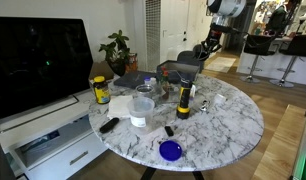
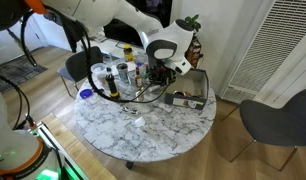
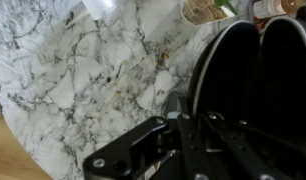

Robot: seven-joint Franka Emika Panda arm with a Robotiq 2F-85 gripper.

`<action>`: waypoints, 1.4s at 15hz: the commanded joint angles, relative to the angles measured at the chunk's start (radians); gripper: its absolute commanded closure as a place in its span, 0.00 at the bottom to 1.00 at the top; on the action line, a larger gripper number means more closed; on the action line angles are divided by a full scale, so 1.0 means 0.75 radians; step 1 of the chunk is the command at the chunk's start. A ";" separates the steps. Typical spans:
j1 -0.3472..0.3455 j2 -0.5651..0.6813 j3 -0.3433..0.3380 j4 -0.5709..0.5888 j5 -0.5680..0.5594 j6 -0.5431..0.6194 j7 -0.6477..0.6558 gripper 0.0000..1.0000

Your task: Pick up the black glasses case and put it in the blue box

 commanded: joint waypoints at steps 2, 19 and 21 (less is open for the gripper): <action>0.006 0.004 -0.008 0.008 0.007 -0.006 0.008 0.94; -0.026 0.692 0.004 1.026 0.028 -0.242 0.553 0.99; -0.044 0.792 0.022 1.155 0.036 -0.296 0.612 0.99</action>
